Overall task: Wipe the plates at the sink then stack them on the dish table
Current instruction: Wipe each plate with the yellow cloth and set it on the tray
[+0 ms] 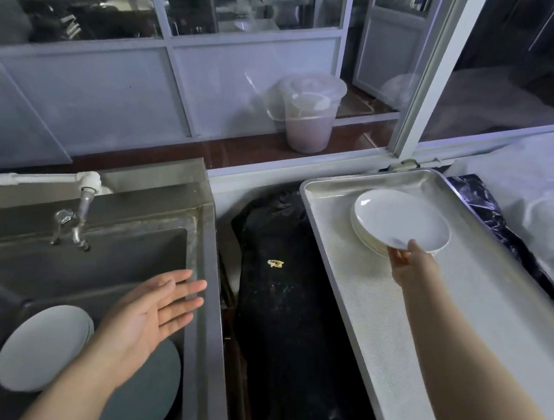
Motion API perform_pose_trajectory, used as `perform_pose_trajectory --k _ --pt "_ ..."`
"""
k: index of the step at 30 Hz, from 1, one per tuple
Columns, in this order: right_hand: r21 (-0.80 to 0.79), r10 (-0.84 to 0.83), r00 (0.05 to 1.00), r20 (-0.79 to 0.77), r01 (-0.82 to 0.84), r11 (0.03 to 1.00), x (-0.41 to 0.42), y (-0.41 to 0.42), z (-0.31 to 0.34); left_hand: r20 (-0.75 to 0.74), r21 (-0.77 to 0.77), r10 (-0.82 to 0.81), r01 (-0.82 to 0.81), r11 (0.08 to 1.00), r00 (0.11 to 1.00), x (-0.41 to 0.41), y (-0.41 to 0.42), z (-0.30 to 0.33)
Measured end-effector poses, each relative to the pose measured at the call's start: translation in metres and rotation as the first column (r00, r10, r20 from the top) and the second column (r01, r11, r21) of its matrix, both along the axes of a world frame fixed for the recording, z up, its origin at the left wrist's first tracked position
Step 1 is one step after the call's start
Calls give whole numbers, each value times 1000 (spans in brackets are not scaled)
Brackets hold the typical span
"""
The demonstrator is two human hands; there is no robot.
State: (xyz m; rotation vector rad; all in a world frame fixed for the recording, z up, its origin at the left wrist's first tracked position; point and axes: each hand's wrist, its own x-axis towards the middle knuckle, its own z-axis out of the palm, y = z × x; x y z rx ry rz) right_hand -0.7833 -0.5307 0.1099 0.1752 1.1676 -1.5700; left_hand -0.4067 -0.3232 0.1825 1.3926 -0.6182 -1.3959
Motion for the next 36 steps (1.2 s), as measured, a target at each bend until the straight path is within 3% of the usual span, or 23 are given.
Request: perform_pose_trajectory --k 6,9,13,15,18,28,33,36 --pt "34 30 993 -111 -26 999 -8 -5 -9 -20 12 -5 5 1000 1000 -4 -5 -3" --pt "124 120 955 -272 -89 988 -12 -4 -14 -25 19 -14 14 1000 1000 -8 -6 -5" --pt "318 331 723 -607 -160 934 -12 -3 -19 -23 27 -17 18 999 1000 -12 -6 -7" --pt "416 437 605 -666 -185 891 -14 -1 -23 -27 30 -18 19 999 999 -14 -5 -8" --pt "450 523 547 -654 -275 849 -16 3 -28 -27 32 -26 27 999 999 -17 -3 -8" --pt "417 600 566 -566 -431 800 -15 32 -24 -36 32 -47 49 998 998 -15 10 -13" --pt "313 569 570 -593 -488 815 20 78 -7 -59 12 -41 42 999 997 -5 26 -13" --pt "206 595 551 -585 -609 766 65 118 11 -102 -5 -25 25 1000 994 8 39 -11"
